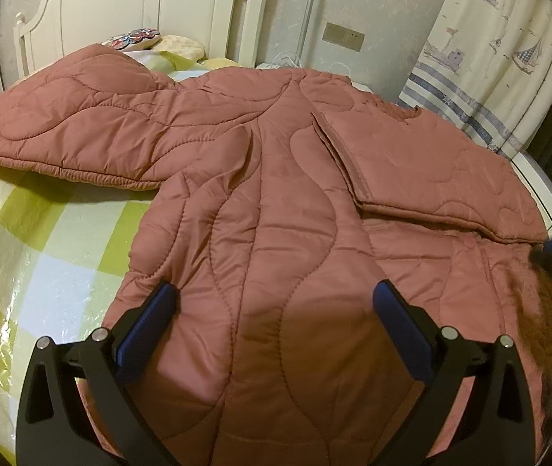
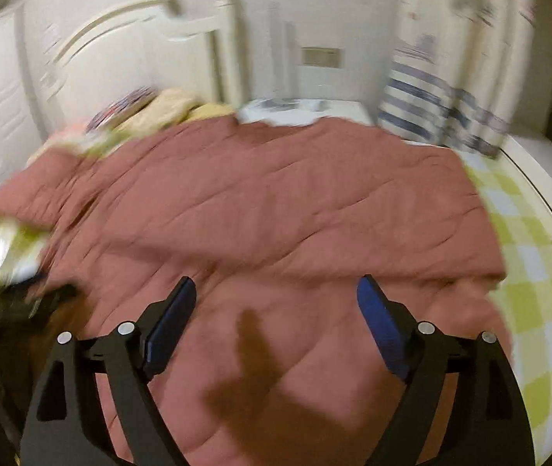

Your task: Fold large clothes

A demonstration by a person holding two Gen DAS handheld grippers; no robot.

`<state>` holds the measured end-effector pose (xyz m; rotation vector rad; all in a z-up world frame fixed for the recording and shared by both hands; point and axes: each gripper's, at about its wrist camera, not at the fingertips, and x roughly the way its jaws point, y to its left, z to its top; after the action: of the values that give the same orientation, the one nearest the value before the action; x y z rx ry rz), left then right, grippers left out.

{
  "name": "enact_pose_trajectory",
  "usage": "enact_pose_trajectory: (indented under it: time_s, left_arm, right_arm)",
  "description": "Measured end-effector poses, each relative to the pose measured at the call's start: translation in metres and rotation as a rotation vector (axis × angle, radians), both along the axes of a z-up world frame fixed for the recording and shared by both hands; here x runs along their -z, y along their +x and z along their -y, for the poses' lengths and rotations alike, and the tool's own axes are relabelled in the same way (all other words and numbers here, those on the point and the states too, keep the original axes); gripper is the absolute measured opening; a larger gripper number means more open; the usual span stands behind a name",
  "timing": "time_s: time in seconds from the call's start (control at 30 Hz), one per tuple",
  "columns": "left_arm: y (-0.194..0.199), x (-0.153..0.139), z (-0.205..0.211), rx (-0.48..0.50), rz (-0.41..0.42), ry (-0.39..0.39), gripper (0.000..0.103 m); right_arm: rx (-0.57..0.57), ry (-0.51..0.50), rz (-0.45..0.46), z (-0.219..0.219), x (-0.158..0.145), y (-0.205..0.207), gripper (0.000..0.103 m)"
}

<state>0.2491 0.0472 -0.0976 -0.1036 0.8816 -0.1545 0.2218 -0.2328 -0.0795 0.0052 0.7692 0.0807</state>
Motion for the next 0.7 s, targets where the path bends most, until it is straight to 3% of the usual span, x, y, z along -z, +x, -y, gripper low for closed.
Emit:
enact_pose_trajectory:
  time_s: [0.17,0.2,0.3,0.37,0.47,0.5,0.63,0.7]
  left_arm:
    - [-0.008,0.001,-0.001,-0.023,-0.007,0.060,0.101]
    - [-0.012,0.000,-0.004,-0.034,-0.003,0.061,0.101]
    - [-0.020,-0.001,-0.014,-0.050,-0.009,0.038,0.101]
    - [-0.028,-0.007,-0.033,-0.055,-0.012,-0.062,0.101]
    - [-0.027,-0.023,-0.092,-0.141,0.005,-0.323,0.101]
    - [-0.025,-0.029,-0.126,-0.220,0.028,-0.422,0.101]
    - [-0.030,-0.033,-0.235,-0.547,0.108,-0.660,0.100]
    - [-0.030,-0.030,-0.273,-0.648,0.135,-0.732,0.100]
  right_arm:
    - [-0.099,-0.176,-0.041,-0.059,0.032,-0.030,0.085]
    - [-0.102,-0.191,-0.009,-0.065,0.028,-0.035,0.086]
    - [-0.137,-0.177,-0.022,-0.072,0.030,-0.036,0.086]
    - [-0.162,-0.190,-0.010,-0.078,0.029,-0.040,0.086]
    - [-0.179,-0.185,-0.012,-0.074,0.030,-0.036,0.086]
    - [-0.180,-0.170,-0.020,-0.072,0.030,-0.033,0.086]
    - [-0.182,-0.111,-0.033,-0.062,0.028,-0.030,0.086]
    - [-0.184,-0.095,-0.036,-0.061,0.028,-0.032,0.086]
